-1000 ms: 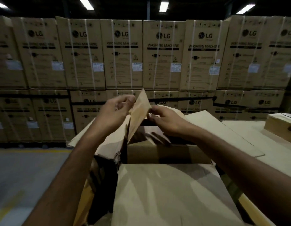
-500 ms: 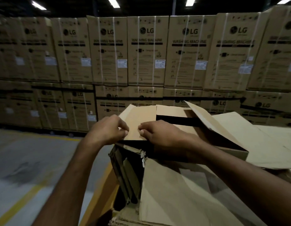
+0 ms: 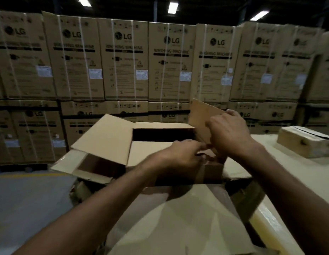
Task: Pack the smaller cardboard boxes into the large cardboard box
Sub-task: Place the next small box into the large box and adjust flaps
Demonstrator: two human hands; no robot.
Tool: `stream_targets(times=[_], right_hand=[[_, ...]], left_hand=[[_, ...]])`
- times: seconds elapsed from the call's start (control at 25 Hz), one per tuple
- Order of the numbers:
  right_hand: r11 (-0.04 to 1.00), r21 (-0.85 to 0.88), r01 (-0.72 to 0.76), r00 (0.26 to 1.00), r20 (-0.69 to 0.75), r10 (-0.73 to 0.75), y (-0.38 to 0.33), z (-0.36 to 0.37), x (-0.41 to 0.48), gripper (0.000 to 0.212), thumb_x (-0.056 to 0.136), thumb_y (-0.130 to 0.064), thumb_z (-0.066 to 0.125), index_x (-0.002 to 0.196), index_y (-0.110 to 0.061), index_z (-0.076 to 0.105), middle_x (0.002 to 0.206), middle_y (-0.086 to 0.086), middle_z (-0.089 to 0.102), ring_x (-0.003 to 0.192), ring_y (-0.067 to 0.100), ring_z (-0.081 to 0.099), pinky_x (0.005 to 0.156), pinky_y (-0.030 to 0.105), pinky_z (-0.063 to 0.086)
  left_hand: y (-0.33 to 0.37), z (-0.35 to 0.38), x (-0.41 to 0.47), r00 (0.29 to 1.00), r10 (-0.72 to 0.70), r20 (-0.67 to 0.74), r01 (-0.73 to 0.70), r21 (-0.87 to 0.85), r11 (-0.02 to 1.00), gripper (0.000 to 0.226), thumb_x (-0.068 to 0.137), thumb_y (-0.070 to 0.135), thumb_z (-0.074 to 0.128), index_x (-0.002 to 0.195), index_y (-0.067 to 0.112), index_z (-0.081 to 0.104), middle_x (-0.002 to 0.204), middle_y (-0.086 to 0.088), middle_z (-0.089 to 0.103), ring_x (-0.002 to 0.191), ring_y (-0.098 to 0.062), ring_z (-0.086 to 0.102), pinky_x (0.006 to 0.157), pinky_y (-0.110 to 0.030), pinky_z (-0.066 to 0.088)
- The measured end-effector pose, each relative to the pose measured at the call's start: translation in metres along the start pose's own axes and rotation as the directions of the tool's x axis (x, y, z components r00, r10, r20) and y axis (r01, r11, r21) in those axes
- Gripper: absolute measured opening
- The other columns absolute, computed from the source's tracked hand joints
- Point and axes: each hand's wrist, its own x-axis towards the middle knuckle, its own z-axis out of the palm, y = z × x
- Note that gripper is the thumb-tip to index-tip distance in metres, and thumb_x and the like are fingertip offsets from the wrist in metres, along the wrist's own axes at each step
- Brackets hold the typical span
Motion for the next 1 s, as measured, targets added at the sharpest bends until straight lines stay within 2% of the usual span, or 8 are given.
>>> stream_targets(times=[0.16,0.24,0.4,0.48,0.6,0.84,0.92,1.0], right_hand=[[0.952,0.212,-0.221,0.928,0.345,0.139,0.036,0.049,-0.011,0.027,0.091,-0.026,0.069,0.117,-0.020,0.070,0.107,0.003,0.071,0.097,0.021,0.065,0.090,0.039,0.056],[0.907,0.323,-0.269,0.893,0.437,0.109,0.048,0.067,-0.008,0.021,0.093,-0.025,0.065,0.111,-0.020,0.074,0.104,0.003,0.073,0.091,0.019,0.065,0.085,0.040,0.058],[0.763,0.611,-0.210,0.945,0.328,-0.002,0.049,0.070,0.014,0.024,0.102,-0.023,0.058,0.121,-0.022,0.073,0.116,-0.003,0.072,0.103,0.015,0.065,0.089,0.035,0.053],[0.641,0.750,-0.165,0.942,0.311,-0.122,0.034,0.068,0.022,0.031,0.108,-0.033,0.050,0.130,-0.020,0.068,0.116,-0.005,0.069,0.106,0.014,0.063,0.088,0.031,0.049],[0.603,0.780,-0.167,0.916,0.348,-0.197,0.015,0.071,0.035,0.040,0.108,-0.043,0.045,0.116,-0.013,0.071,0.105,0.003,0.071,0.097,0.018,0.066,0.085,0.032,0.050],[0.435,0.896,-0.090,0.967,0.184,-0.179,0.032,0.013,0.054,0.035,0.101,-0.035,0.060,0.077,-0.010,0.070,0.066,-0.003,0.063,0.066,0.014,0.061,0.073,0.028,0.048],[0.299,0.951,-0.076,0.893,0.198,-0.403,0.052,-0.013,0.048,0.031,0.094,-0.031,0.067,0.066,-0.016,0.069,0.063,-0.004,0.063,0.061,0.009,0.061,0.071,0.027,0.046],[0.165,0.978,-0.125,0.694,0.206,-0.690,0.062,-0.022,0.039,0.021,0.087,-0.035,0.075,0.074,-0.019,0.078,0.076,-0.001,0.072,0.073,0.012,0.068,0.075,0.028,0.051]], left_hand=[[0.021,0.033,0.026,0.980,0.164,0.115,-0.189,0.262,0.946,0.033,0.107,0.038,0.041,0.131,0.024,0.059,0.140,0.001,0.055,0.134,-0.022,0.043,0.108,-0.054,0.035],[0.020,0.037,0.025,0.977,0.184,0.108,-0.205,0.243,0.948,0.036,0.105,0.041,0.046,0.136,0.026,0.059,0.144,0.003,0.055,0.133,-0.020,0.047,0.106,-0.051,0.040],[0.002,0.003,0.012,0.997,0.035,-0.068,-0.043,-0.131,0.990,0.031,0.100,0.046,0.057,0.128,0.037,0.067,0.128,0.013,0.067,0.111,-0.003,0.060,0.096,-0.037,0.052],[-0.020,-0.022,0.003,0.981,-0.123,-0.150,0.122,-0.017,0.992,0.033,0.102,0.047,0.053,0.132,0.038,0.062,0.127,0.011,0.066,0.109,-0.007,0.060,0.094,-0.040,0.053],[-0.059,-0.049,-0.017,0.923,-0.370,-0.106,0.382,0.132,0.915,0.033,0.103,0.045,0.050,0.129,0.029,0.065,0.119,0.003,0.068,0.106,-0.016,0.062,0.094,-0.045,0.053],[-0.055,-0.098,-0.053,0.869,-0.339,-0.360,0.338,-0.067,0.939,0.026,0.101,0.043,0.057,0.104,0.024,0.074,0.096,0.002,0.070,0.089,-0.014,0.066,0.084,-0.039,0.057],[-0.039,-0.118,-0.069,0.892,-0.356,-0.280,0.279,-0.278,0.919,0.026,0.098,0.040,0.061,0.102,0.019,0.076,0.096,-0.001,0.073,0.090,-0.016,0.069,0.084,-0.034,0.054],[-0.030,-0.132,-0.087,0.951,-0.309,-0.014,0.284,-0.351,0.892,0.026,0.093,0.039,0.065,0.101,0.017,0.078,0.095,0.000,0.076,0.086,-0.016,0.070,0.083,-0.030,0.053]])
